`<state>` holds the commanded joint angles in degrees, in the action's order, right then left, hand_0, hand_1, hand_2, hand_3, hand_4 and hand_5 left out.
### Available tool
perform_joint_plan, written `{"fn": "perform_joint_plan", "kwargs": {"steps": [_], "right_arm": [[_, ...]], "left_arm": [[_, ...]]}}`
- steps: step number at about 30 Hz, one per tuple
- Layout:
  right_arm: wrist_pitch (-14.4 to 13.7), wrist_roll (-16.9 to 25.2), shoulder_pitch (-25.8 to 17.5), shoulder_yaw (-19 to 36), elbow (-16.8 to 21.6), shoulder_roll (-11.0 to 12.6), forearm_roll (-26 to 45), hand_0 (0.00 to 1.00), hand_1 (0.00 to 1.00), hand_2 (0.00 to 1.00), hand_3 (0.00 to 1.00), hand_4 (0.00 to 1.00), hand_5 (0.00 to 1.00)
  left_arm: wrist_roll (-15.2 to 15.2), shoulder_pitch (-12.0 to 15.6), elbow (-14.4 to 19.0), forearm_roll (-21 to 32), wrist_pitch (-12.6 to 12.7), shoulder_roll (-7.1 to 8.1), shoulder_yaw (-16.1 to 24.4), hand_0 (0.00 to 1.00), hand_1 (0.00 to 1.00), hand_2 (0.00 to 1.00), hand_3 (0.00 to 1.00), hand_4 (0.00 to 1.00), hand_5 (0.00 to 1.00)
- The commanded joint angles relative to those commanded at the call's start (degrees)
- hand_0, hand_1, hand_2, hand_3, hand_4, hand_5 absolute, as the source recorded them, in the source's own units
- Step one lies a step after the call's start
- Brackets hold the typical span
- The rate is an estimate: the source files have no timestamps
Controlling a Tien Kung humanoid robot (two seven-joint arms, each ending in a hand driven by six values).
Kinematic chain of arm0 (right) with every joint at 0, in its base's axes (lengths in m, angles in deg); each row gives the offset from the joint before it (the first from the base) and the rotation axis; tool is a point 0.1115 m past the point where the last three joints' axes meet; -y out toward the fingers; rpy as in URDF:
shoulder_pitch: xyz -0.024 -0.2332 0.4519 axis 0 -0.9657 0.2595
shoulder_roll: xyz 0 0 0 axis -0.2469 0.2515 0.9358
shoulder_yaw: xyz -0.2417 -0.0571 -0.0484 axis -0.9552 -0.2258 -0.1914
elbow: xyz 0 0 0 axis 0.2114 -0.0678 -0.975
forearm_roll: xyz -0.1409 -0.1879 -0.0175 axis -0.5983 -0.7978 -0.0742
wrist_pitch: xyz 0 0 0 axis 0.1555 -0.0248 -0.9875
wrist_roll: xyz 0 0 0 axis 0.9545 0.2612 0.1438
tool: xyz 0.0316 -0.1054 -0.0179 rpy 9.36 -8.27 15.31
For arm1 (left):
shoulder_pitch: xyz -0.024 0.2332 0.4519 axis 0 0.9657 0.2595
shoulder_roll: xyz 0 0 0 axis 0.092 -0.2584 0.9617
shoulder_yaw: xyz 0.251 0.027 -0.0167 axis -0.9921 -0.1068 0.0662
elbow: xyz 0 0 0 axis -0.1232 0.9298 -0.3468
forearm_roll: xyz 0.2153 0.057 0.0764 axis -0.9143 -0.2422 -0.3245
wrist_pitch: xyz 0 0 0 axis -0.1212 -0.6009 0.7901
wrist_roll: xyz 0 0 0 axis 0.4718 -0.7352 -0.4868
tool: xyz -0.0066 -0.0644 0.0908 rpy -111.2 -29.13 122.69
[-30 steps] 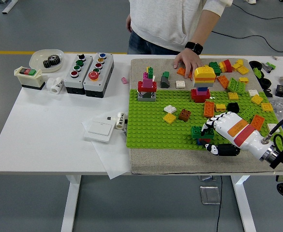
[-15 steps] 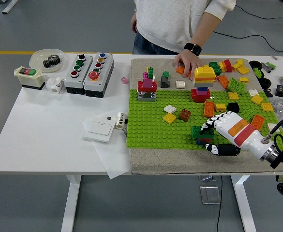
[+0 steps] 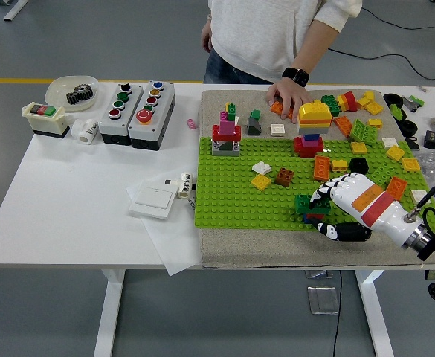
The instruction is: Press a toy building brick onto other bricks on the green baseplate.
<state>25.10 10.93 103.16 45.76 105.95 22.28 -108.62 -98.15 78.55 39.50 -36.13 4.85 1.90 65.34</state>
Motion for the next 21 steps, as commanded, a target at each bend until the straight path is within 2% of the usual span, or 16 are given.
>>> {"fn": "perform_joint_plan", "kwargs": {"steps": [21], "right_arm": [[-0.11,0.17,-0.07,0.91,-0.43,-0.08,-0.21,0.400,0.440,0.504,0.508,0.634,0.482]], "left_arm": [[0.03,-0.43,-0.03,0.15,0.00,0.05,-0.22,0.499,0.606,0.766,0.788,0.834,0.835]]}}
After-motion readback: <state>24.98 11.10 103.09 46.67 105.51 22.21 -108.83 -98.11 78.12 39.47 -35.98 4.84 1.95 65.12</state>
